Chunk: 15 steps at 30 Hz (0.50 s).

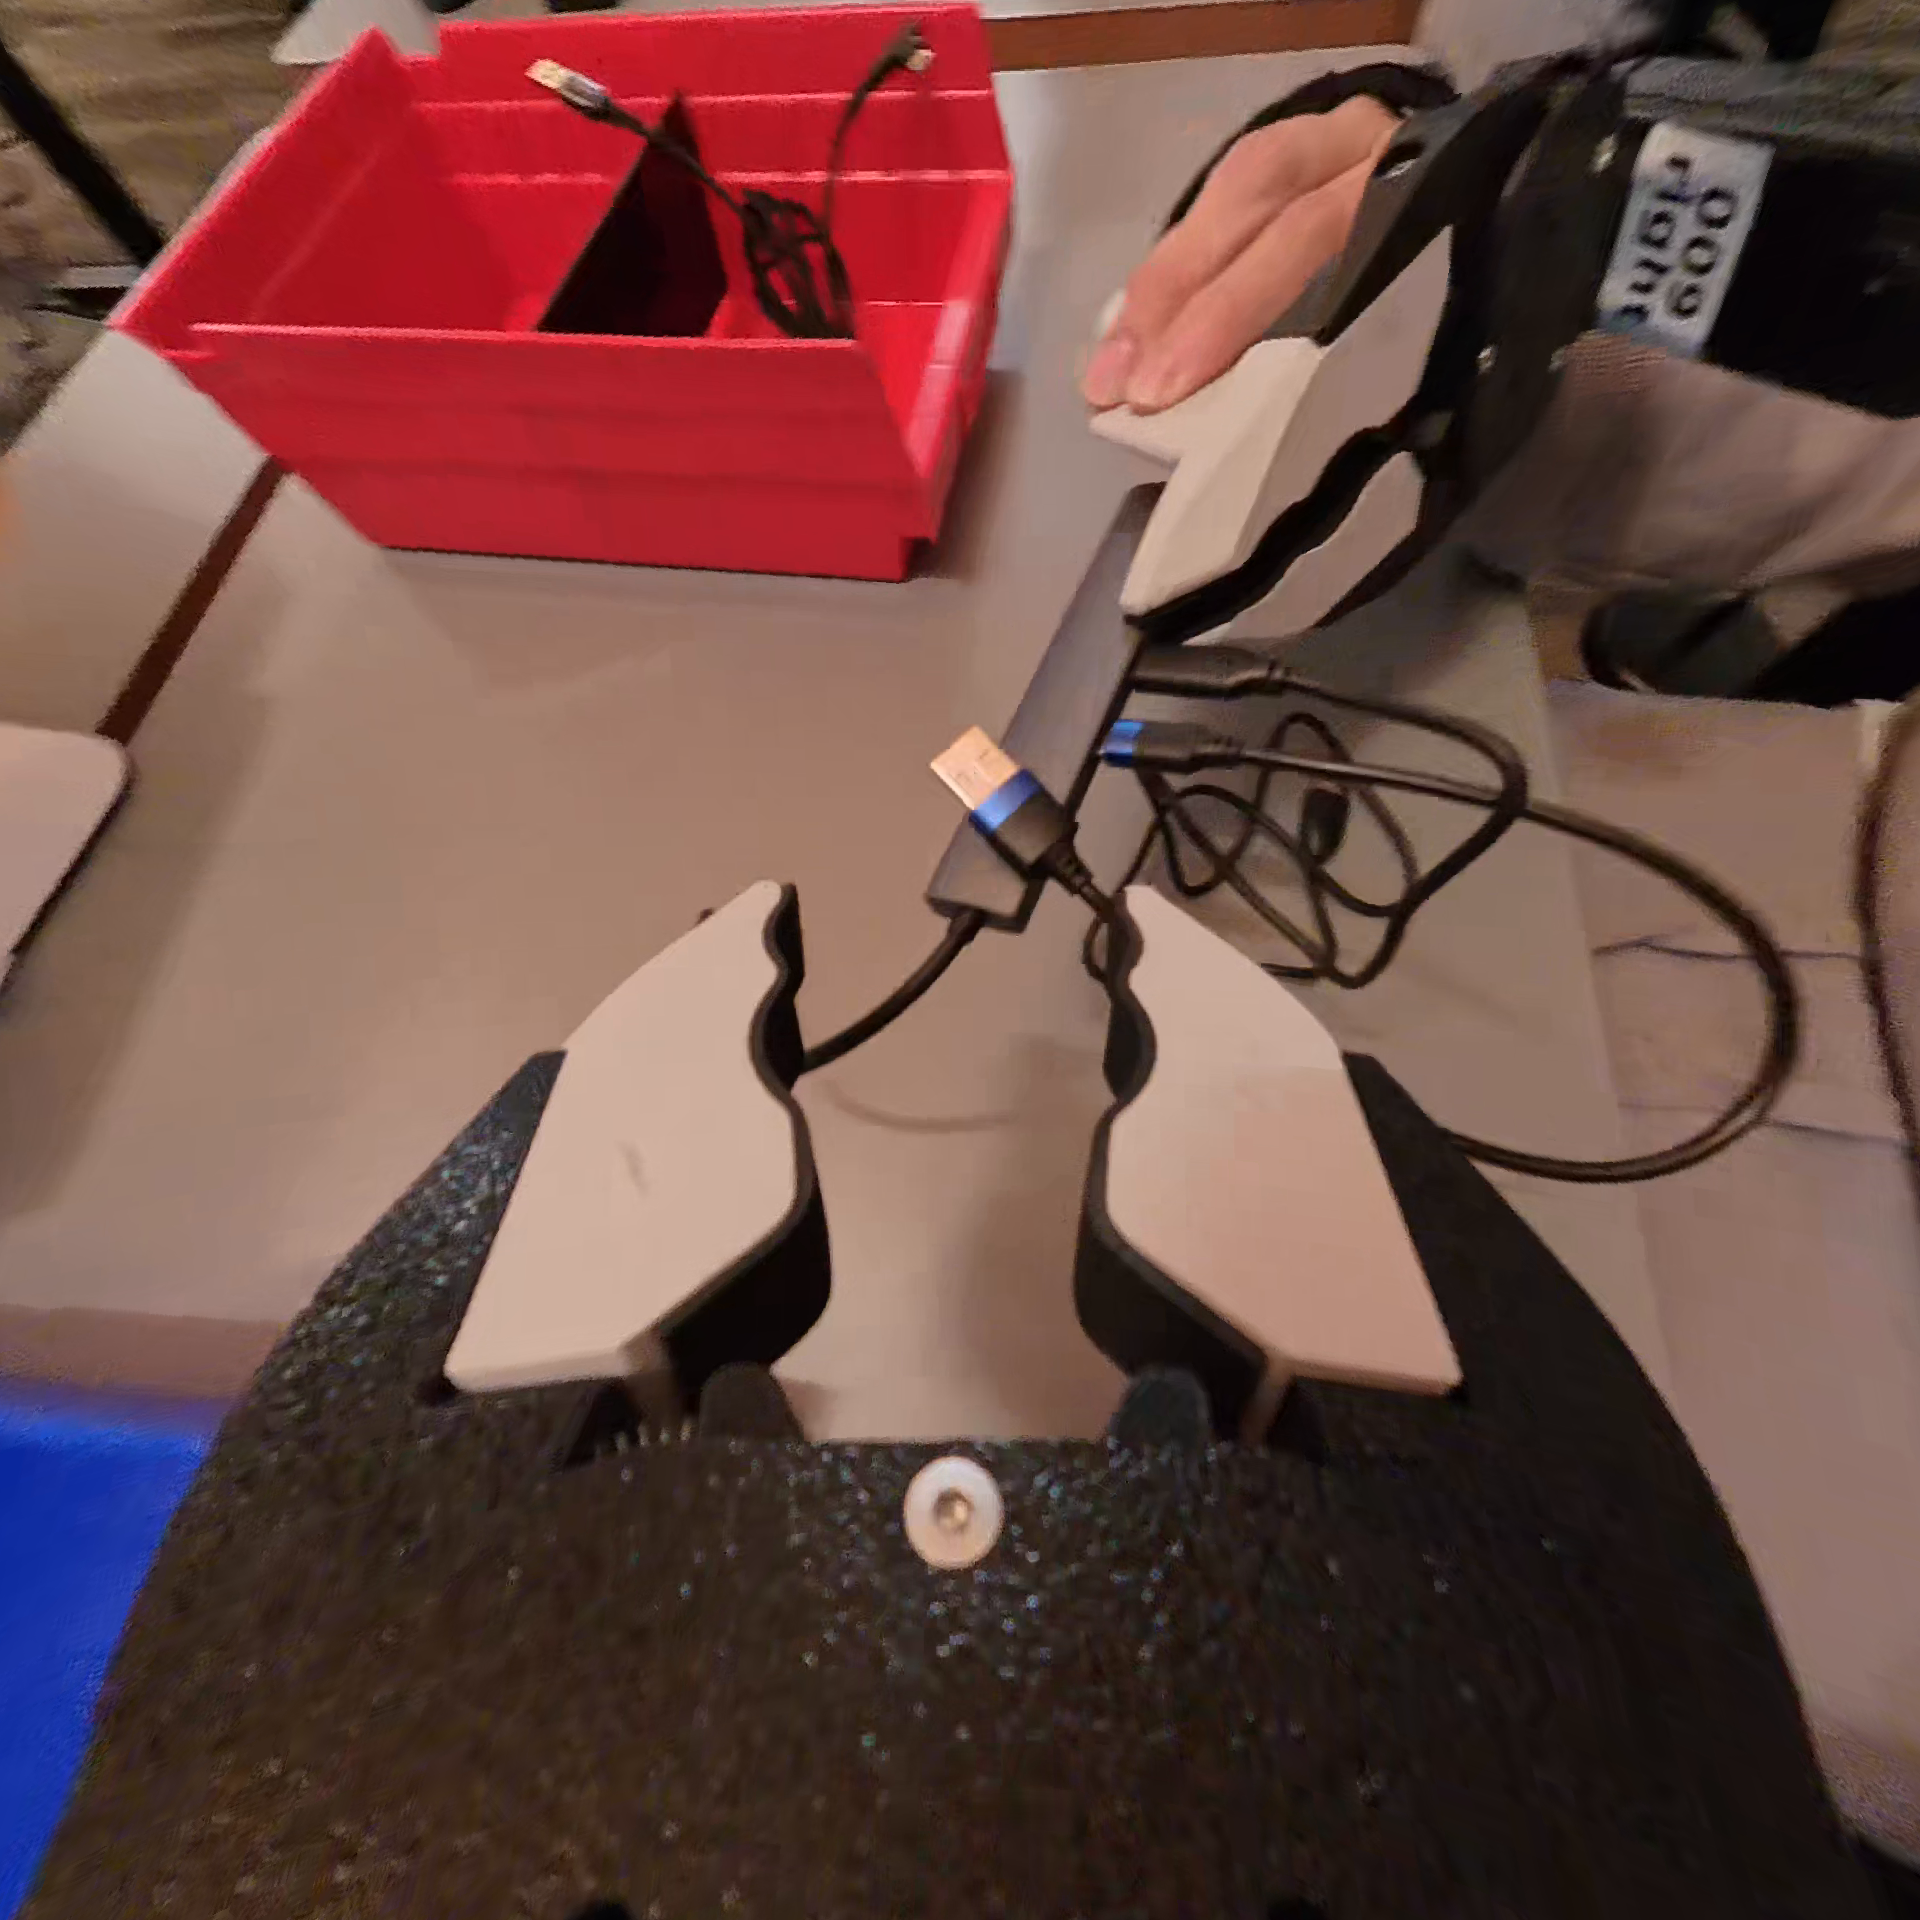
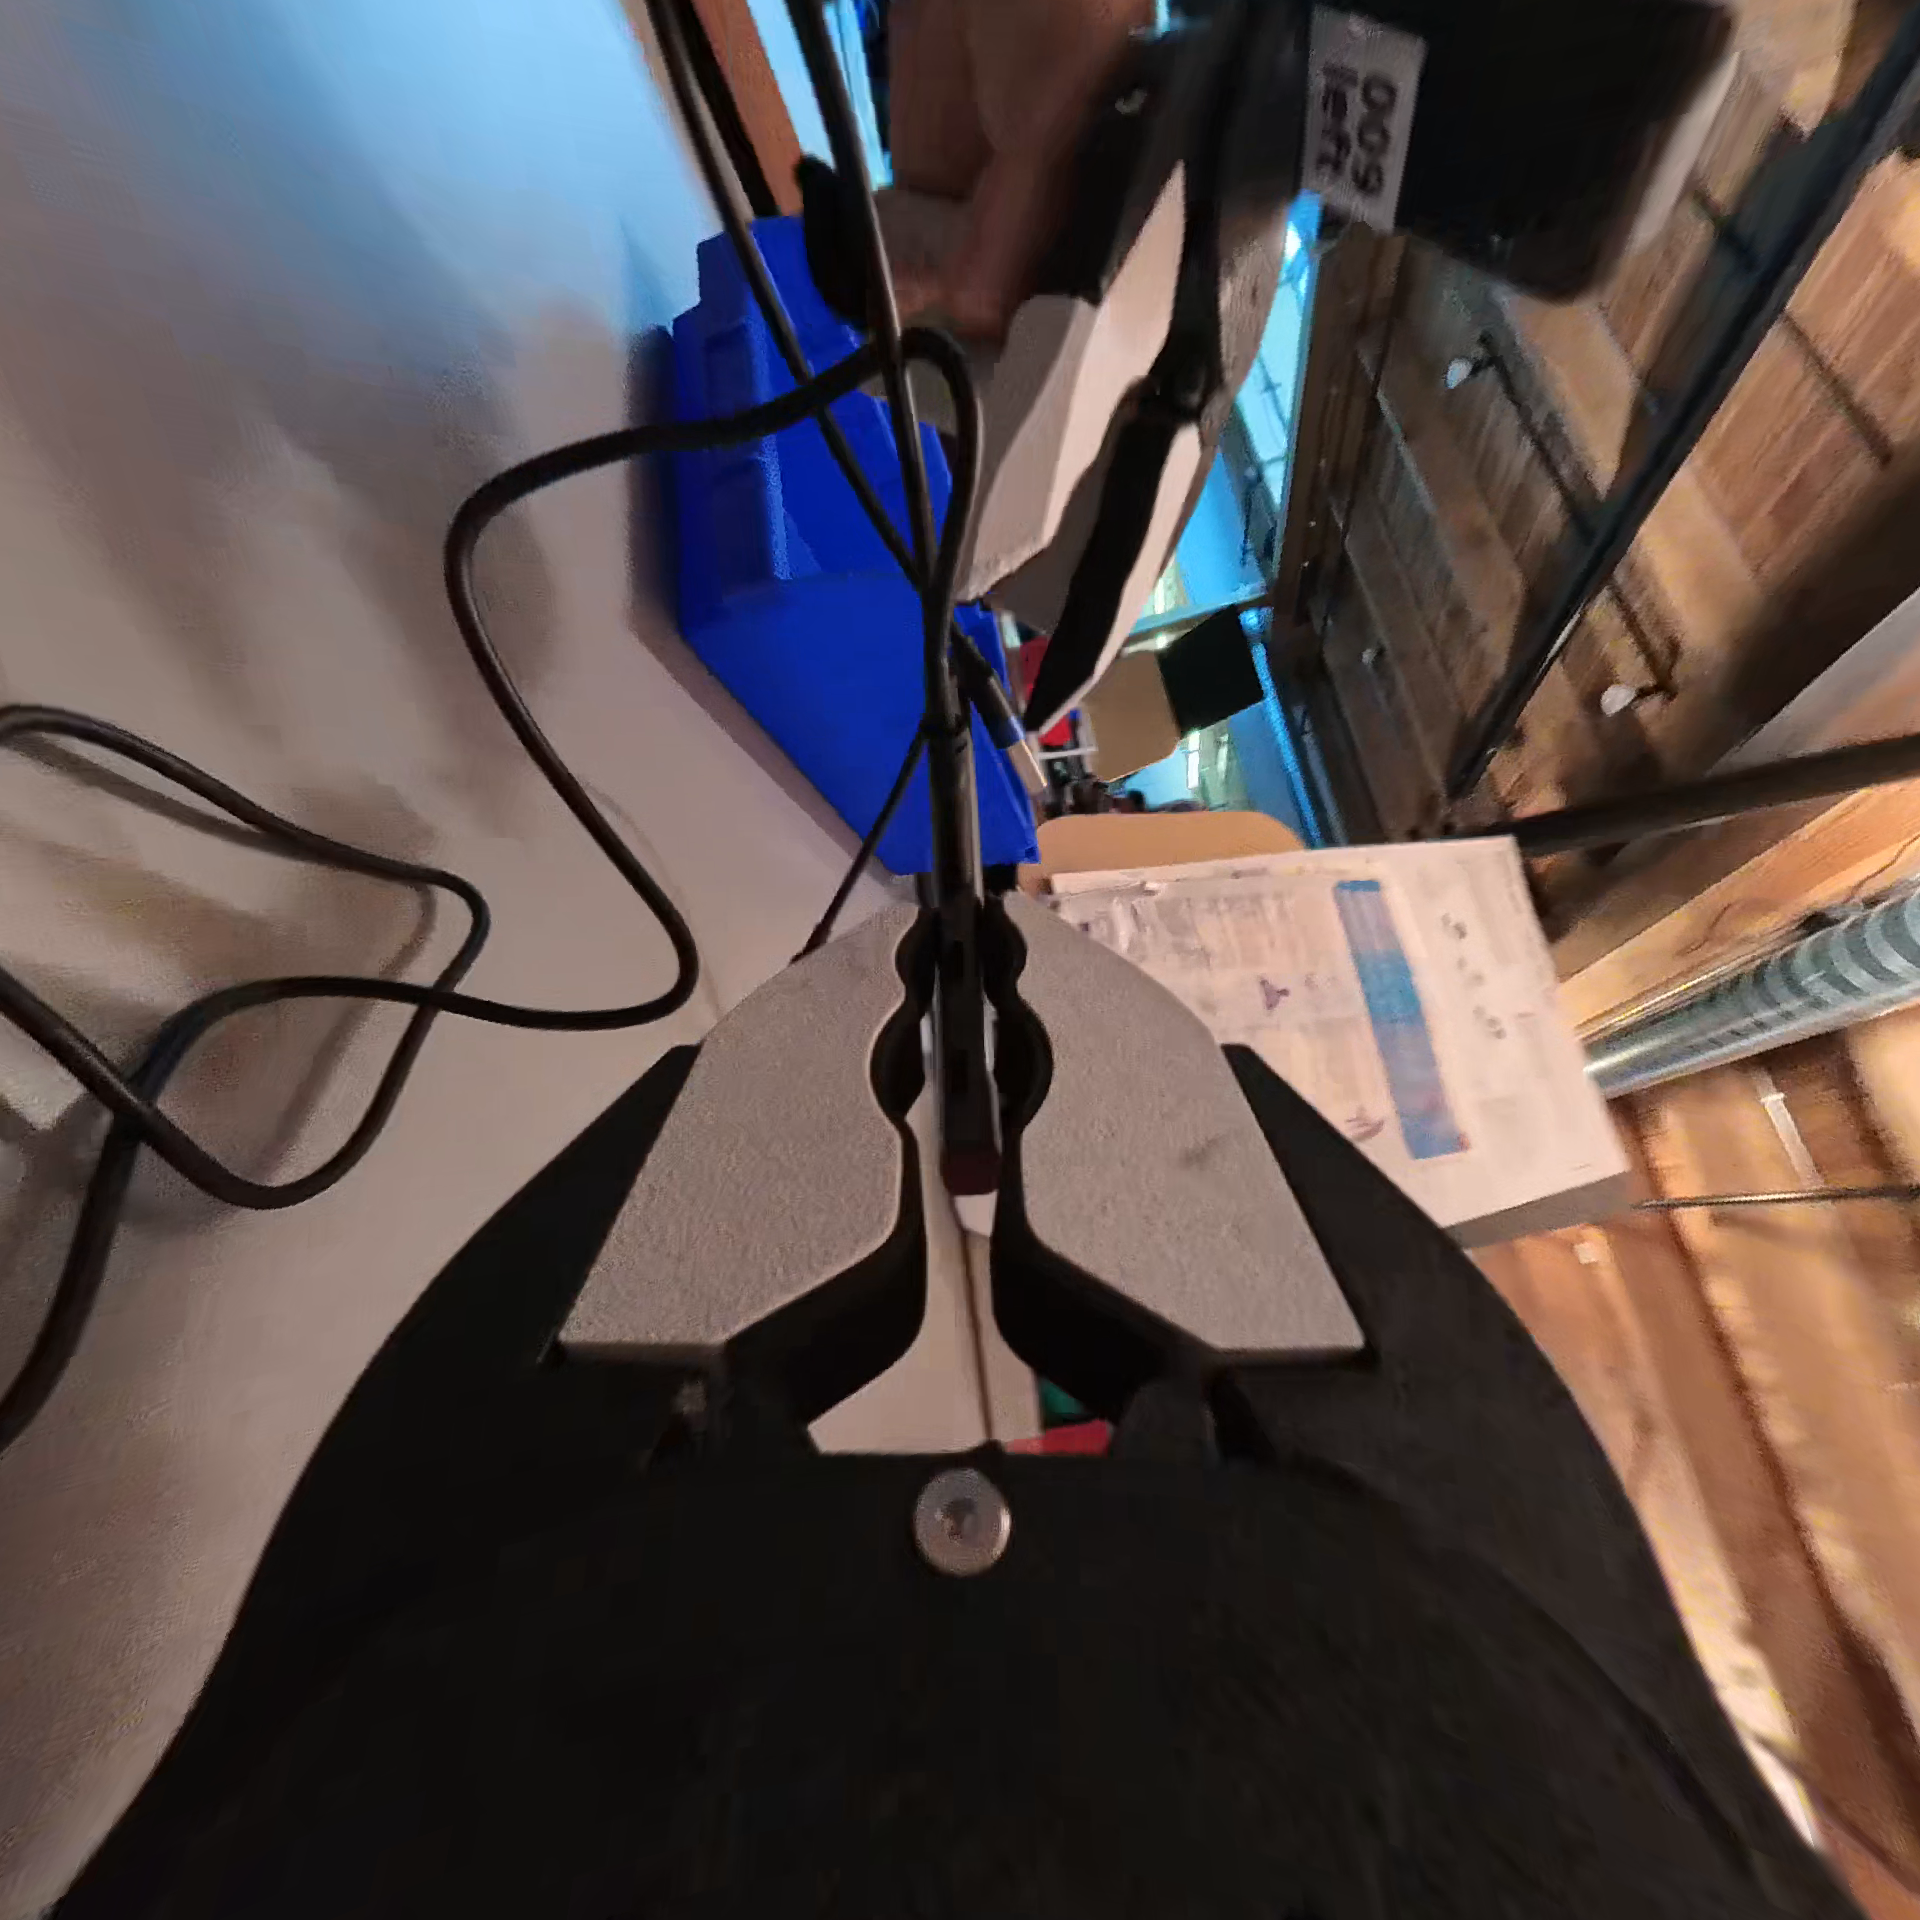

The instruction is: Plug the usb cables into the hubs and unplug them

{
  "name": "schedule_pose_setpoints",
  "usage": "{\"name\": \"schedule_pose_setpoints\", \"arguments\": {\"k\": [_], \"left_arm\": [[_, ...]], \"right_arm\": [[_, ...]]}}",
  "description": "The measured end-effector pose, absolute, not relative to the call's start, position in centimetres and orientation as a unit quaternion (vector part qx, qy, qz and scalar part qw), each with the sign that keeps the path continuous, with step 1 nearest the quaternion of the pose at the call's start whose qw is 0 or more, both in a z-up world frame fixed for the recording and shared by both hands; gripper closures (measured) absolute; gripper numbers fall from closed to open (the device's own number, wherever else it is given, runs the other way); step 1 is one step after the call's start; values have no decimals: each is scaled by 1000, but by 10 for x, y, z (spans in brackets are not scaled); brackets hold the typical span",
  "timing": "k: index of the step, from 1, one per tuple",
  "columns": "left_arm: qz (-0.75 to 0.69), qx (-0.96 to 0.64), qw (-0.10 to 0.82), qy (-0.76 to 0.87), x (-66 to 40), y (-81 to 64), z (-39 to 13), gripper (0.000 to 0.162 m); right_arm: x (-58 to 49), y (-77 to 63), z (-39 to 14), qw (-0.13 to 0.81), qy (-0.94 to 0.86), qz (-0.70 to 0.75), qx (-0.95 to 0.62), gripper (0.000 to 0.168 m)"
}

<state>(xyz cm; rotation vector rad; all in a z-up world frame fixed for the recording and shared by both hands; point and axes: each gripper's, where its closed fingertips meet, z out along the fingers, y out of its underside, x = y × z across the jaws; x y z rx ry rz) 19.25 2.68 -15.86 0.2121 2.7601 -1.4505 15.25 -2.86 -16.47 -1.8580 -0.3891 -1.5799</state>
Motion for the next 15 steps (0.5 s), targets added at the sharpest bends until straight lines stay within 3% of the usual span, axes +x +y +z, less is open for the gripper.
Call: {"name": "schedule_pose_setpoints", "arguments": {"k": [4, 6, 9, 12, 15], "left_arm": [[-451, 72, 35, 889, 214, 37, -160, 108], [-483, 47, 36, 874, 225, 39, -148, 121], [-523, 61, 49, 849, 222, 35, -133, 127], [-506, 102, 61, 854, 206, 25, -137, 114], [-475, 129, 72, 867, 198, 16, -148, 117]], "right_arm": [[149, -29, -150, 293, -177, -667, -662, 160], [147, -33, -142, 281, -182, -692, -639, 160], [147, -34, -137, 262, -187, -715, -621, 160], [151, -31, -144, 231, -199, -722, -621, 160], [157, -33, -158, 218, -201, -719, -629, 160]]}}
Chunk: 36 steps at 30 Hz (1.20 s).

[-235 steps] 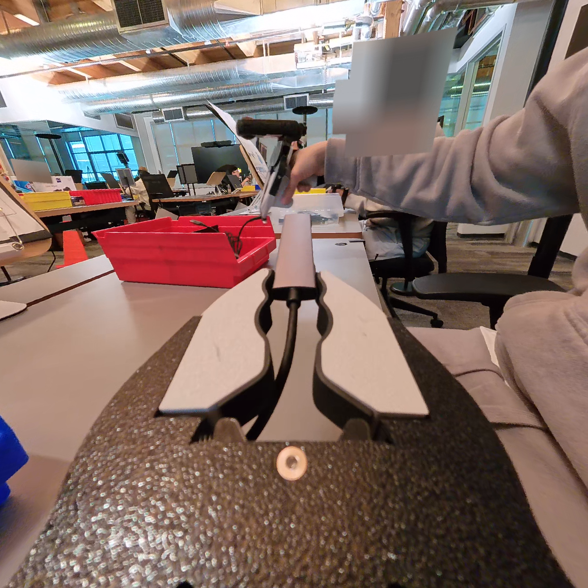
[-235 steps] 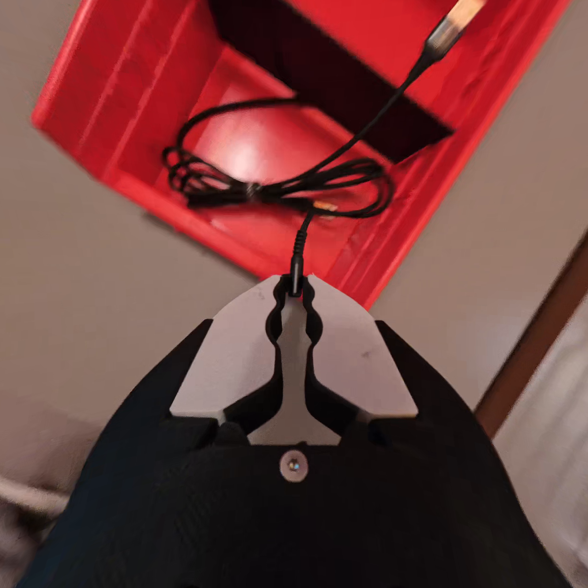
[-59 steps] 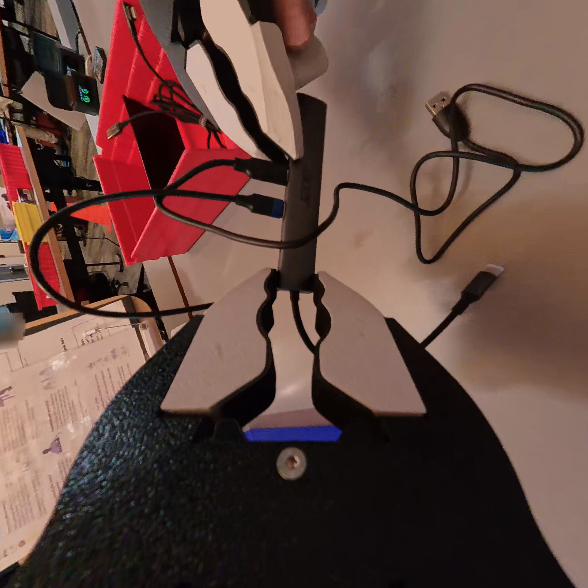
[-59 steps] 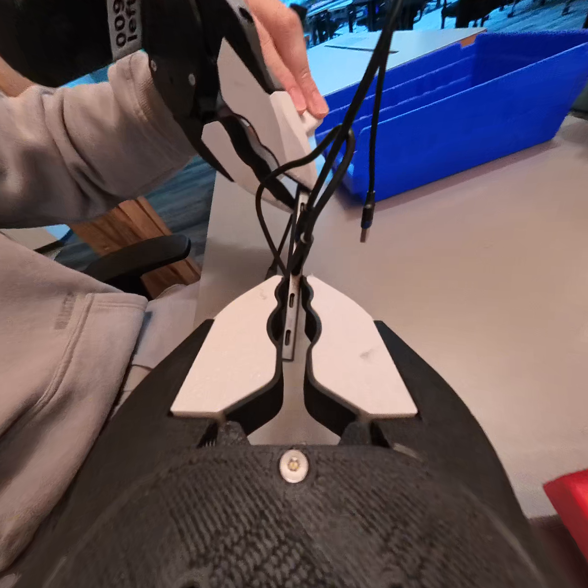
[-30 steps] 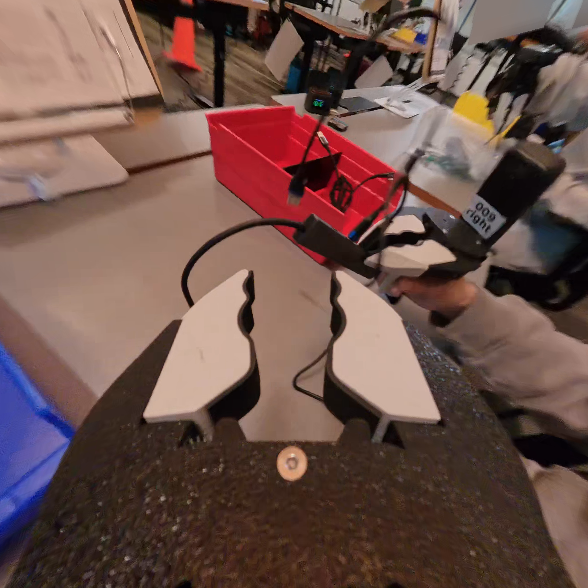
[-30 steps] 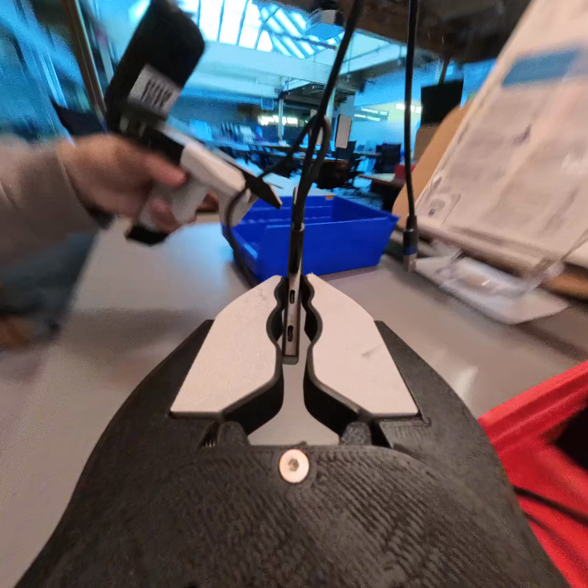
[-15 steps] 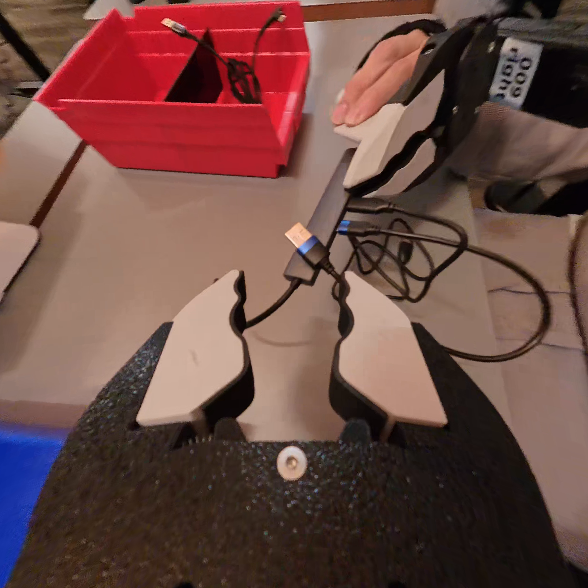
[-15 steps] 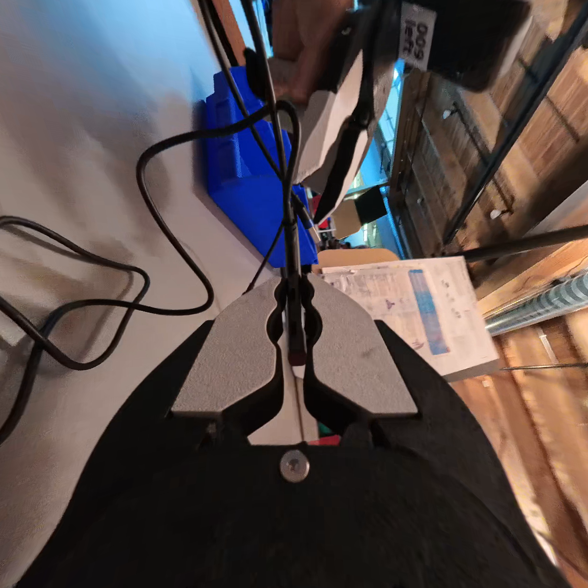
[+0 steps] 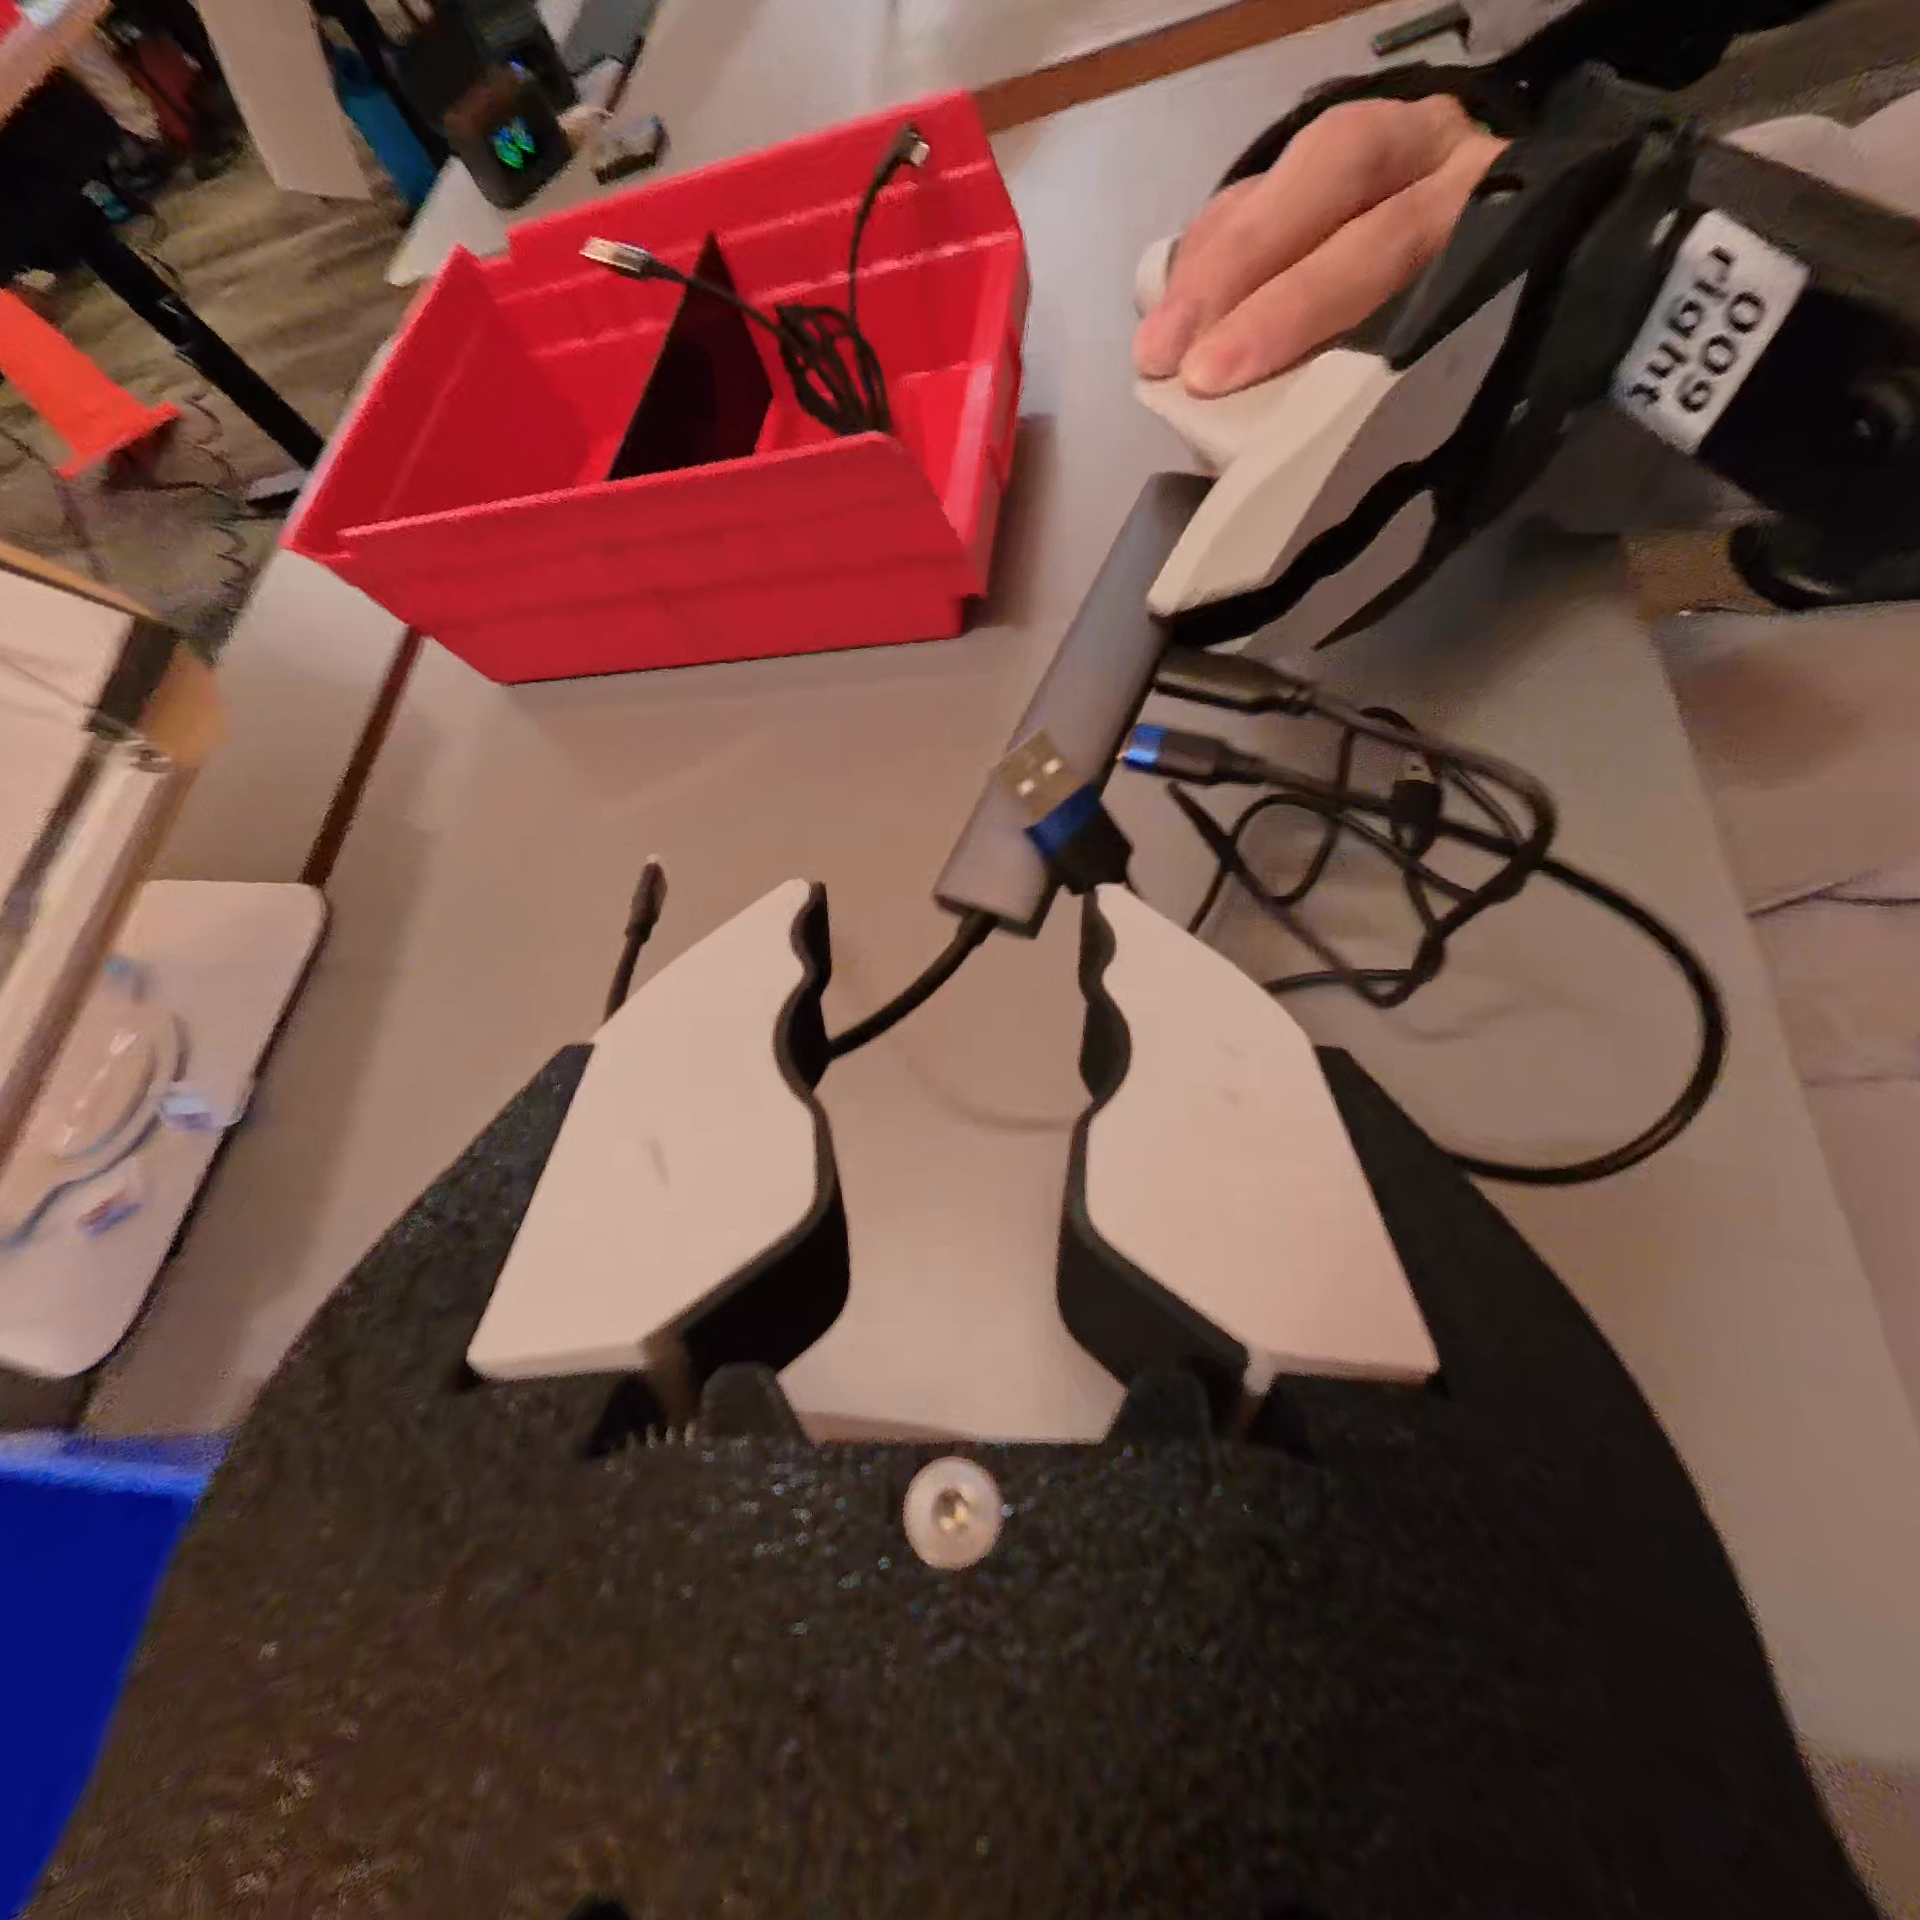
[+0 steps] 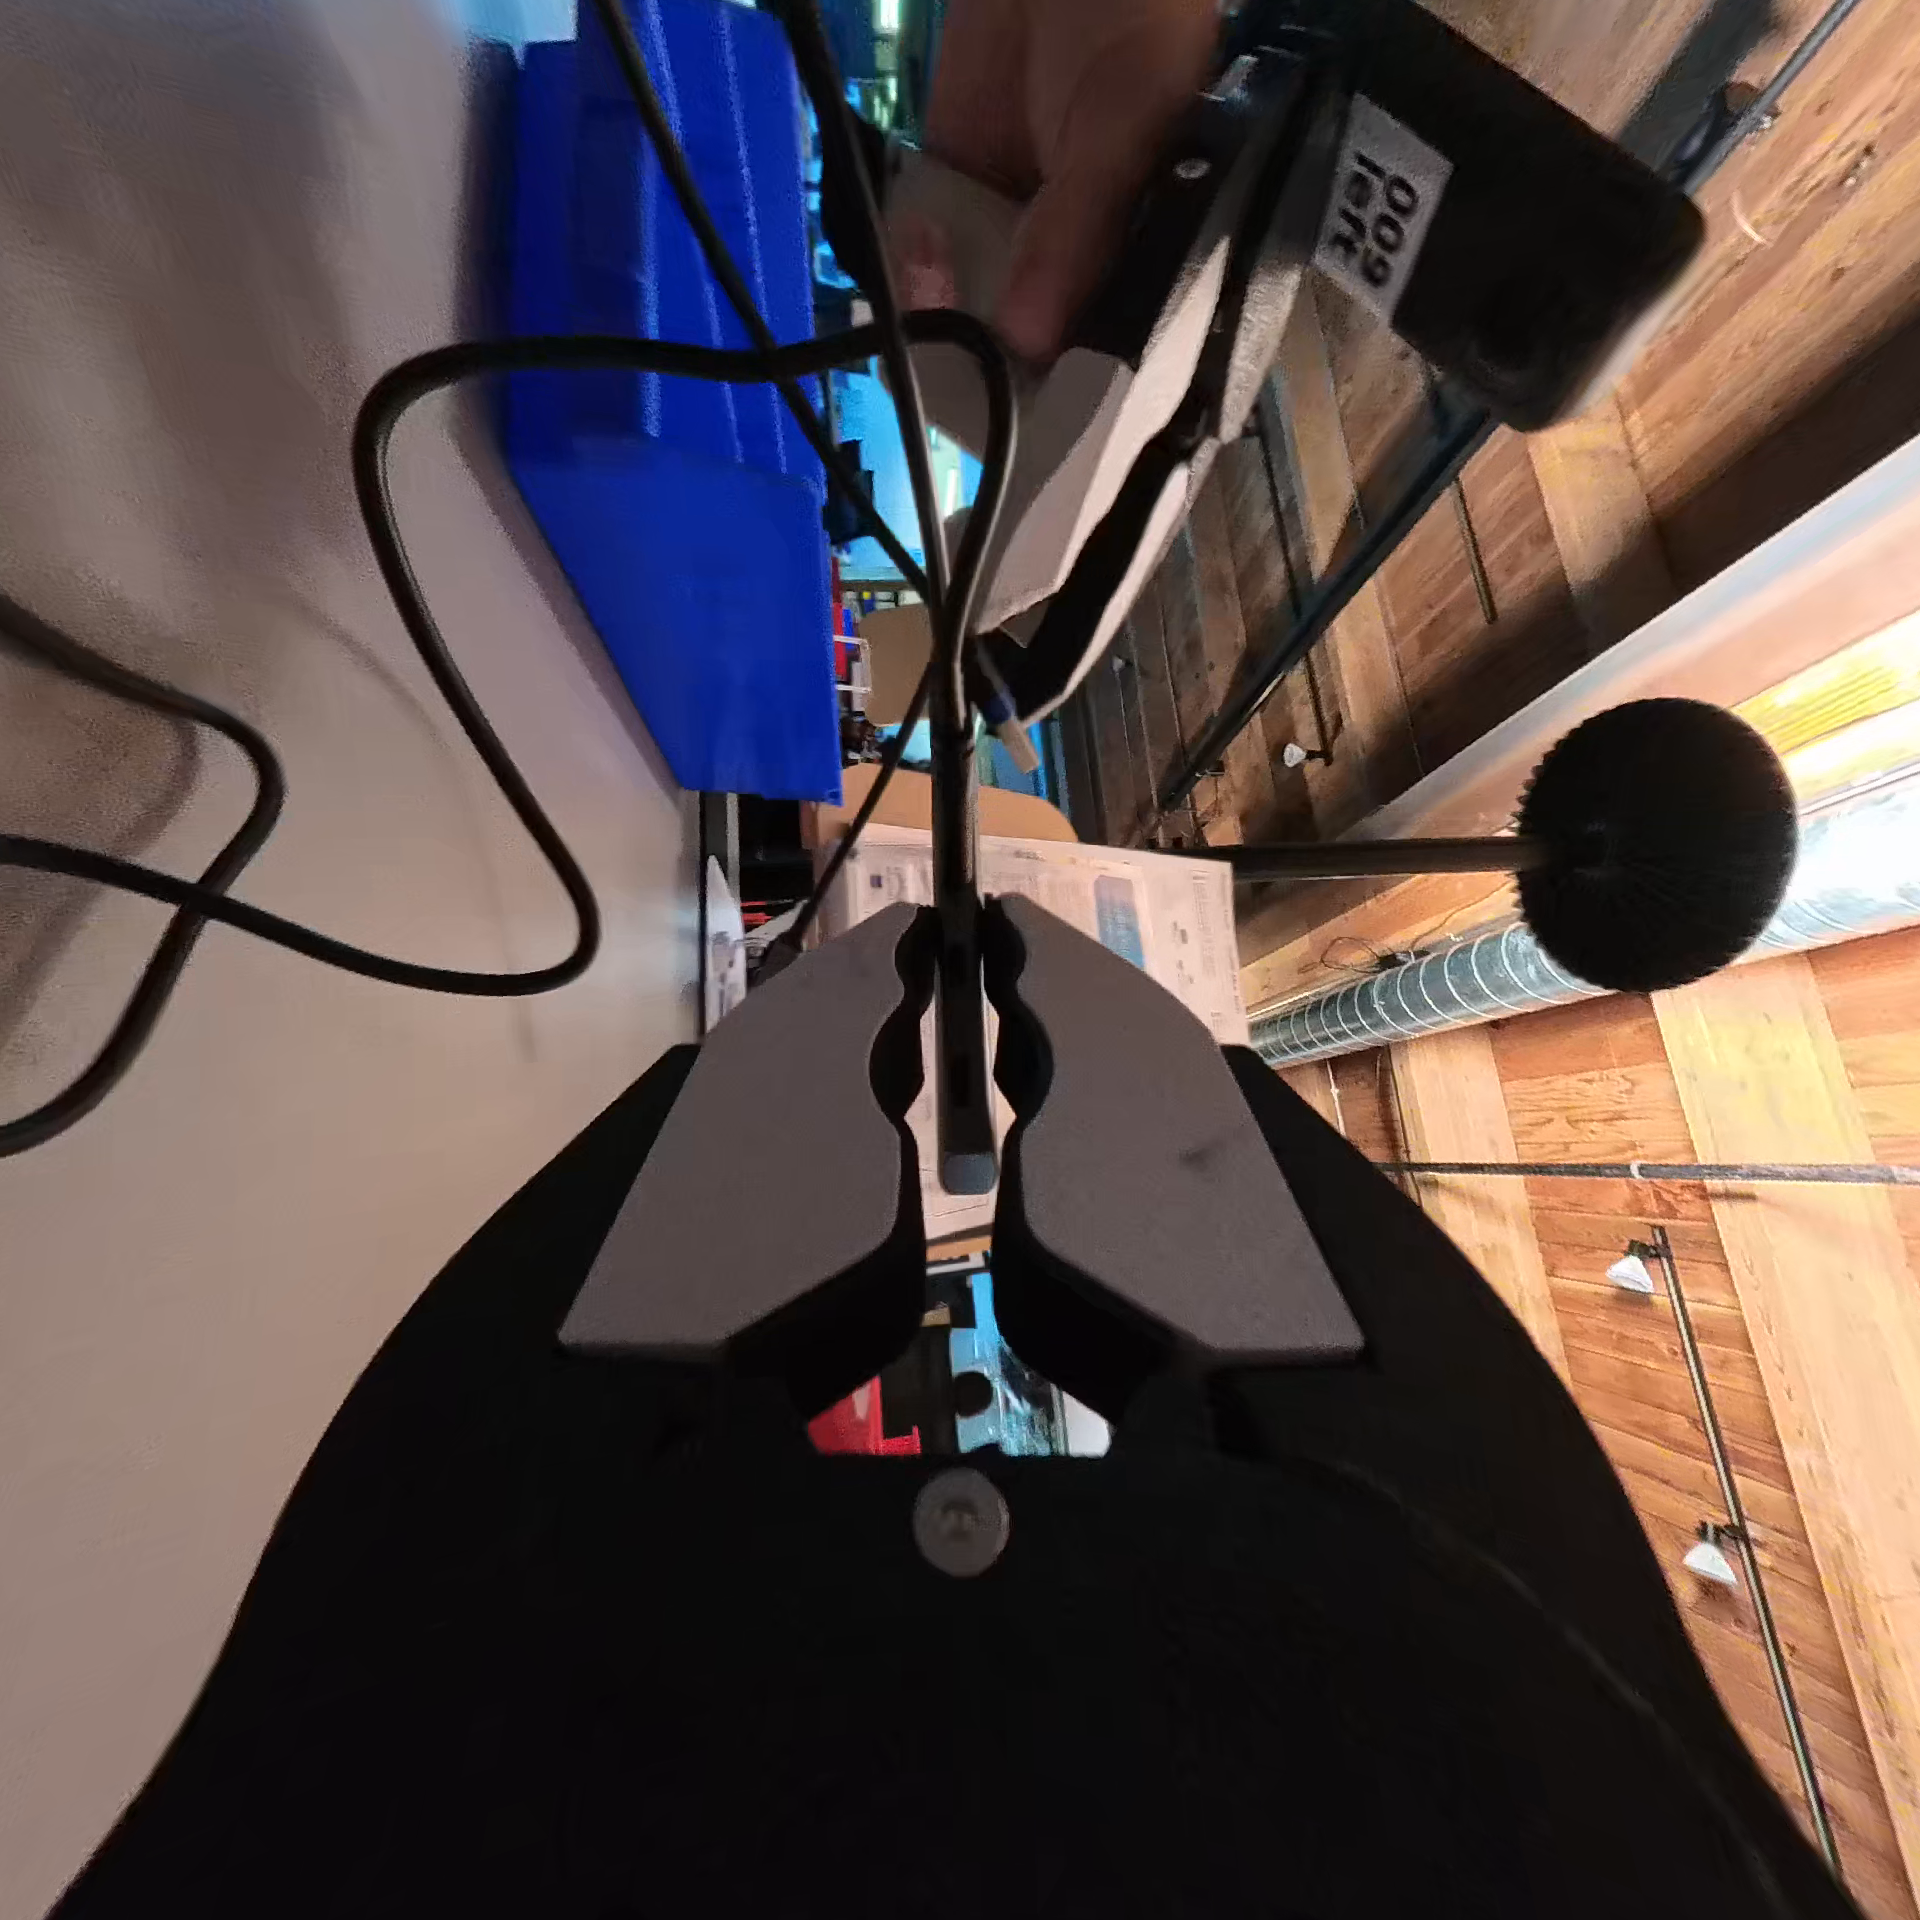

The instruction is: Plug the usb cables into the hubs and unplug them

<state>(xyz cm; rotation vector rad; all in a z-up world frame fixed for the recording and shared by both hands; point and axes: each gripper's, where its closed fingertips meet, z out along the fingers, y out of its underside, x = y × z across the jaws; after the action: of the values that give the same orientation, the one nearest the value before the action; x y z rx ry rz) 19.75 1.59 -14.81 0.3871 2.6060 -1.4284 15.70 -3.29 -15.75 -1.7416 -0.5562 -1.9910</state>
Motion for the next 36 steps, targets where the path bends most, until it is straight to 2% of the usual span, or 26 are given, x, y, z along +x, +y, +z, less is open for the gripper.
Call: {"name": "schedule_pose_setpoints", "arguments": {"k": [3, 6, 8, 11, 12, 16, 18, 21, 25, 30, 32, 34, 36], "left_arm": [[-458, 134, 12, 879, 181, 7, -167, 119], [-435, 152, 28, 887, 180, 6, -175, 117], [-475, 142, 16, 868, 180, 3, -154, 118], [-594, 71, 12, 801, 200, 0, -92, 120], [-609, 40, 36, 791, 215, 2, -81, 128], [-486, 102, 104, 861, 223, 8, -120, 130], [-440, 131, 111, 881, 214, 4, -141, 117], [-428, 159, 109, 883, 200, -3, -154, 121], [-460, 182, 82, 865, 180, -2, -148, 119], [-422, 213, 89, 876, 164, 7, -168, 113], [-469, 183, 107, 857, 170, 2, -152, 113], [-532, 117, 132, 828, 191, 0, -127, 120], [-534, 89, 146, 828, 206, 4, -125, 120]], "right_arm": [[159, -34, -162, 216, -200, -716, -633, 160], [159, -36, -161, 210, -202, -718, -632, 159], [159, -38, -160, 213, -199, -723, -626, 160], [158, -38, -155, 209, -200, -740, -608, 159], [158, -38, -154, 206, -202, -743, -604, 159], [157, -33, -157, 202, -211, -744, -601, 159], [157, -30, -159, 198, -216, -741, -604, 159], [159, -31, -163, 188, -218, -738, -610, 159], [167, -45, -162, 181, -192, -740, -618, 160], [174, -57, -160, 177, -162, -744, -624, 159], [172, -54, -161, 177, -170, -744, -621, 160], [172, -52, -162, 179, -172, -743, -621, 160], [172, -52, -162, 180, -171, -741, -624, 160]]}}
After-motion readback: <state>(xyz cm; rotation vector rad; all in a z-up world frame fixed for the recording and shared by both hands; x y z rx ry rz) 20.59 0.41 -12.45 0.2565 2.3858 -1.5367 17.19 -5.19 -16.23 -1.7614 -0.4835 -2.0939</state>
